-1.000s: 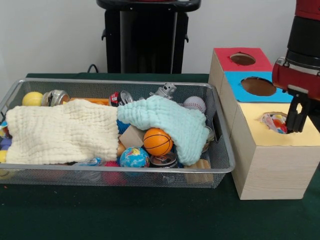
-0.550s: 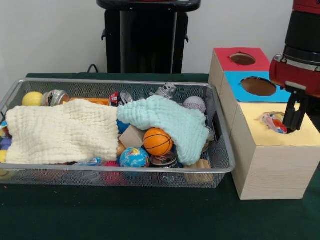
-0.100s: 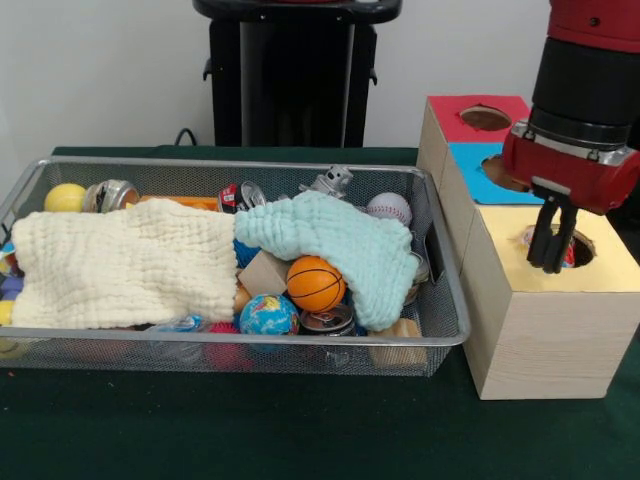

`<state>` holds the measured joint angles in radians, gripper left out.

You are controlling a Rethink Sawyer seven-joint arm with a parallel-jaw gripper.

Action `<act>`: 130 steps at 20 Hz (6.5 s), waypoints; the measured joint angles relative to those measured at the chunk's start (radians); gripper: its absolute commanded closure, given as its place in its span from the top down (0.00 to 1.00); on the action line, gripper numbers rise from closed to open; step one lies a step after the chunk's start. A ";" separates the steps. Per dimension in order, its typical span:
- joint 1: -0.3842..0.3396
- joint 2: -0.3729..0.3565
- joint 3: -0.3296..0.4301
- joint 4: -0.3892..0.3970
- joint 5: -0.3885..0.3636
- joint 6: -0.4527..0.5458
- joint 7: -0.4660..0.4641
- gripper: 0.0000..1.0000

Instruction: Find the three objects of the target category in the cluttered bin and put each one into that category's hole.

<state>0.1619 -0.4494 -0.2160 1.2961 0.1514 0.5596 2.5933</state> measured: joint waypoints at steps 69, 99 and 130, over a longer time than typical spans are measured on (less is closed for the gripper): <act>-0.124 -0.382 0.005 0.185 -0.166 0.199 0.000 0.00; -0.274 -0.179 0.287 0.015 -0.233 0.161 -0.019 0.00; -0.430 -0.051 0.456 -0.212 -0.360 0.249 -0.204 0.00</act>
<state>-0.2680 -0.5000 0.2398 1.0844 -0.2090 0.8081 2.3897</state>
